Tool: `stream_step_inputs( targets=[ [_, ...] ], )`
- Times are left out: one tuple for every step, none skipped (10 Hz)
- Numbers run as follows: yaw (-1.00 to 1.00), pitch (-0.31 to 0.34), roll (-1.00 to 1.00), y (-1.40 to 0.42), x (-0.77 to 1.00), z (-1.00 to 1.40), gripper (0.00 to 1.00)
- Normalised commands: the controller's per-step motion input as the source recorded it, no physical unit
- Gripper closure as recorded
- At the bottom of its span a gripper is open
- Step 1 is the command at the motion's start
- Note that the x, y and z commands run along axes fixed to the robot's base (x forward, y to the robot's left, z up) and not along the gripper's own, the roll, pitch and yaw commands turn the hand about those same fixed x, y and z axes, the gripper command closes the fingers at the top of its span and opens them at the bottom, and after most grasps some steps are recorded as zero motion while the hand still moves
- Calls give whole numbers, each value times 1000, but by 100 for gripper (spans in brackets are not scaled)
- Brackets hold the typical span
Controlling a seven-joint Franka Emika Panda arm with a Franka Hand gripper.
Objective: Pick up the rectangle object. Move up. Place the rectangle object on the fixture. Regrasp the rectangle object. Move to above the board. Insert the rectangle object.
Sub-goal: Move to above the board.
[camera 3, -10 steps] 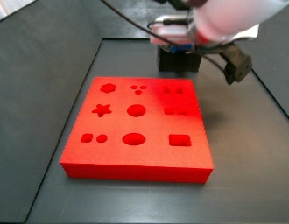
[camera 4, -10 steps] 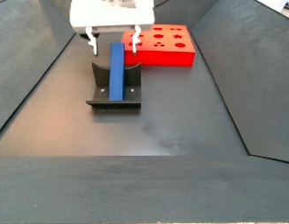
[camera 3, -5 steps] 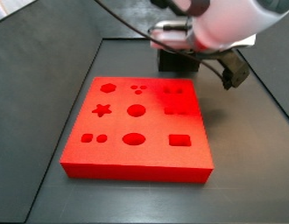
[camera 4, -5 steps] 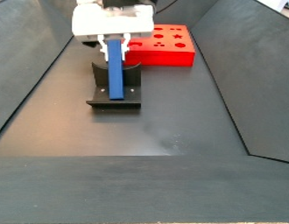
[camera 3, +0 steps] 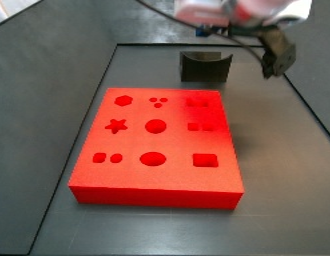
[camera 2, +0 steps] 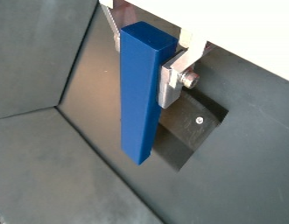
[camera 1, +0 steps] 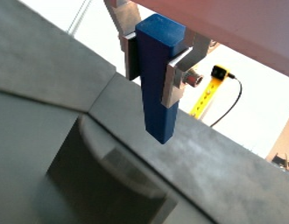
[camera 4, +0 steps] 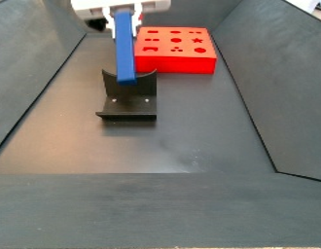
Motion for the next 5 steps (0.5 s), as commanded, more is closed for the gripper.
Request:
stream_step_inputs(
  targets=[
    [219,145,-23,-24,37,1000,100],
    [219,105,-22,-24,39,1000,100],
    [211,65,-20,-26,41,1000,100],
    [191,34,-19,-28,41,1000,100],
    [158,3,-15,-30,41,1000,100]
  ],
)
